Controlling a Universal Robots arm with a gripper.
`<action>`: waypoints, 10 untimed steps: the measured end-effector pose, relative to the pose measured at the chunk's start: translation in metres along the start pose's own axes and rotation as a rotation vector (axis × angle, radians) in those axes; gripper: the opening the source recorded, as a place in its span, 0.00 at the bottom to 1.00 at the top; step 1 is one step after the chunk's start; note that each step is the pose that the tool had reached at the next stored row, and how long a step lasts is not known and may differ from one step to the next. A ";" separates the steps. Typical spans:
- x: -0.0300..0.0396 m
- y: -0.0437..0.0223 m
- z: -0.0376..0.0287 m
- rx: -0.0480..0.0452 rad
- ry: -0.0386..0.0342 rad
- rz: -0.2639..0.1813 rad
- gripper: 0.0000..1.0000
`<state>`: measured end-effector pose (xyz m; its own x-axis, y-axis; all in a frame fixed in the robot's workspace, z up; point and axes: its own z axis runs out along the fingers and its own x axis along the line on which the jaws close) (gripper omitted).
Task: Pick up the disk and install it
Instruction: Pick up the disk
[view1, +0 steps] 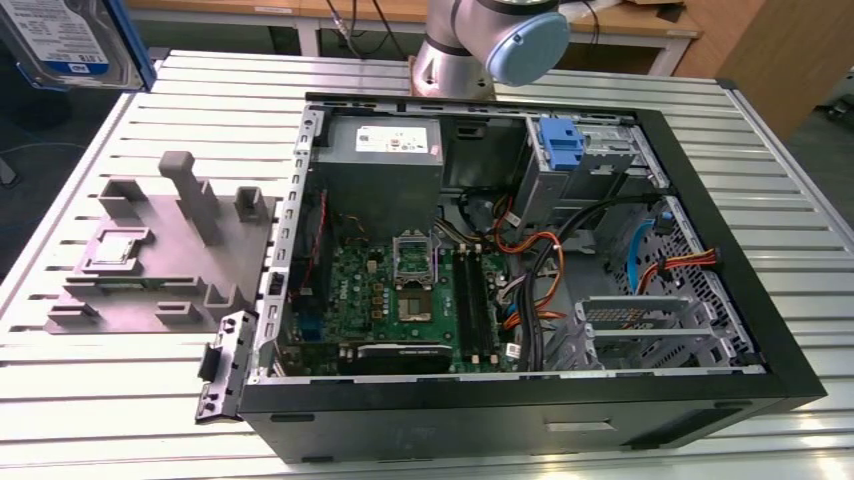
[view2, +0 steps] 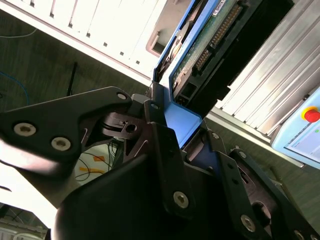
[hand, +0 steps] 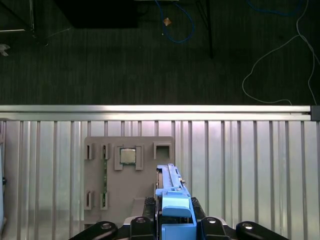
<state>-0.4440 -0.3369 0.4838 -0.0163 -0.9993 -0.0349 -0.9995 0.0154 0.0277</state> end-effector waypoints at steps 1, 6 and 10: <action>0.0000 -0.0001 0.0000 -0.0001 0.0000 0.000 0.37; 0.0000 -0.0014 0.0000 0.0001 0.0000 0.000 0.37; 0.0000 -0.0028 -0.0001 0.0000 0.0000 0.000 0.37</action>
<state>-0.4412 -0.3369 0.4838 -0.0163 -0.9993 -0.0349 -0.9995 0.0154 0.0277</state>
